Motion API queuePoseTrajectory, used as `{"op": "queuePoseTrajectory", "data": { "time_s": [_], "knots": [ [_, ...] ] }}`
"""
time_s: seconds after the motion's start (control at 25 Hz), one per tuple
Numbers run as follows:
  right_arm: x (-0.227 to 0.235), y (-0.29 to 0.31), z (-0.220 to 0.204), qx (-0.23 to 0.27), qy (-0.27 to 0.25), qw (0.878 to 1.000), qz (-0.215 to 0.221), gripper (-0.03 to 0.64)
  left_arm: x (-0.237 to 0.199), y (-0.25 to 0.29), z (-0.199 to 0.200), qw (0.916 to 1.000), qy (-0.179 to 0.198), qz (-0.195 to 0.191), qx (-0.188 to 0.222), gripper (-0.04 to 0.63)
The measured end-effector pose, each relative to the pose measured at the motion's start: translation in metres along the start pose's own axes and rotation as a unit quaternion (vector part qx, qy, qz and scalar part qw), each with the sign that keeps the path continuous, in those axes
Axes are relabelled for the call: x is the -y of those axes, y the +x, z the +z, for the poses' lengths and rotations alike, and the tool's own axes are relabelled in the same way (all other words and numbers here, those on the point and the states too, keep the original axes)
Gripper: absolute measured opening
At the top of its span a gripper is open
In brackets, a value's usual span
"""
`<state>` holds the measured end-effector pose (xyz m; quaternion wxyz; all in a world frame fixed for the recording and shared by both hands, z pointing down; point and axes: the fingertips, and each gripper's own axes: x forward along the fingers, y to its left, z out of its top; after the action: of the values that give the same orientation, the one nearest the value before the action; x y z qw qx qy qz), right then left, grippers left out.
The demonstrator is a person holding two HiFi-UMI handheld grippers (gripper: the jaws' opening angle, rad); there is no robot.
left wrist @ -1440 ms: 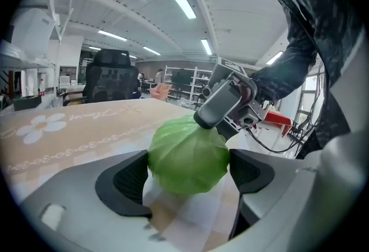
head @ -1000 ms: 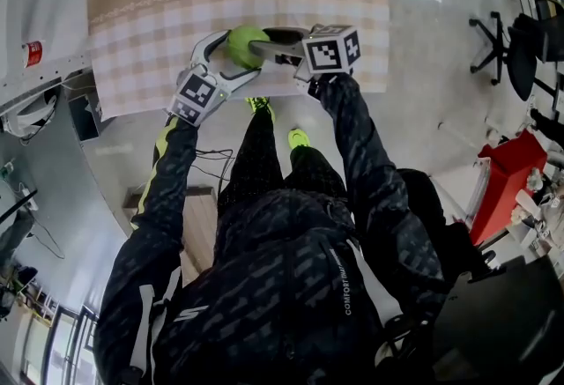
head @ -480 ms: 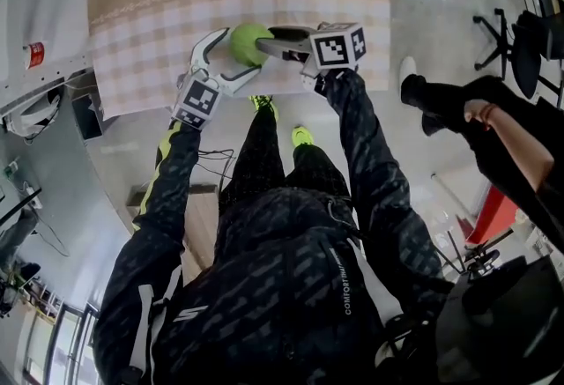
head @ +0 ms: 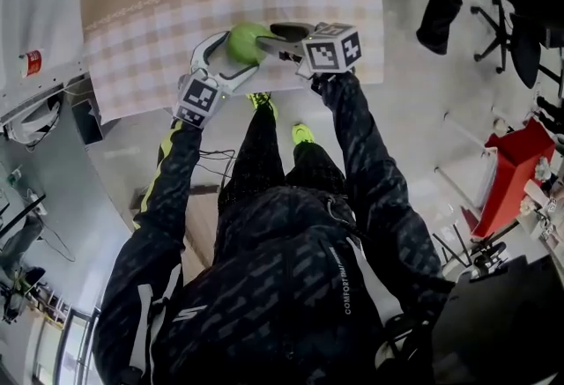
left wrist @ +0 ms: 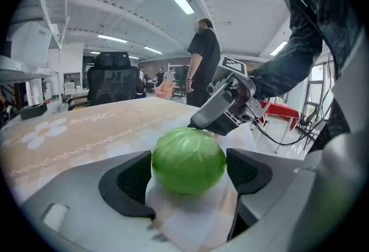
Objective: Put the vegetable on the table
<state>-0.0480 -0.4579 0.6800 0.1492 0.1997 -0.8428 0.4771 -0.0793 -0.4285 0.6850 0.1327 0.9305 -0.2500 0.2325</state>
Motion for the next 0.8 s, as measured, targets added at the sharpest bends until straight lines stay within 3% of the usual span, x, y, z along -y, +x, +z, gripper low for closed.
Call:
{"op": "queuePoseTrajectory", "data": {
  "time_s": [0.2,0.4,0.56,0.64,0.72,0.76,0.8],
  "knots": [
    [-0.003,0.0,0.001,-0.004,-0.065,0.997,-0.031,0.213,-0.013,-0.011,0.015,0.9978,-0.048,0.012,0.045,0.387],
    [-0.013,0.001,0.001,-0.02,-0.125,0.991,-0.049,0.213,-0.018,-0.016,0.025,0.9985,-0.026,0.023,0.042,0.368],
    [-0.024,-0.001,0.004,-0.018,-0.151,0.987,-0.051,0.213,-0.016,-0.022,0.035,0.9983,-0.016,0.032,0.046,0.3],
    [-0.029,-0.003,0.005,-0.019,-0.165,0.984,-0.059,0.183,-0.013,-0.024,0.039,0.9981,-0.017,0.035,0.049,0.219],
    [-0.036,-0.006,0.005,-0.019,-0.178,0.982,-0.061,0.159,-0.007,-0.028,0.043,0.9976,-0.021,0.036,0.055,0.21],
    [-0.041,-0.009,0.004,-0.017,-0.184,0.981,-0.059,0.143,-0.005,-0.031,0.045,0.9974,-0.02,0.038,0.058,0.159],
    [-0.046,-0.011,0.004,-0.015,-0.19,0.98,-0.058,0.116,-0.002,-0.034,0.048,0.9972,-0.016,0.042,0.06,0.046]
  ]
}}
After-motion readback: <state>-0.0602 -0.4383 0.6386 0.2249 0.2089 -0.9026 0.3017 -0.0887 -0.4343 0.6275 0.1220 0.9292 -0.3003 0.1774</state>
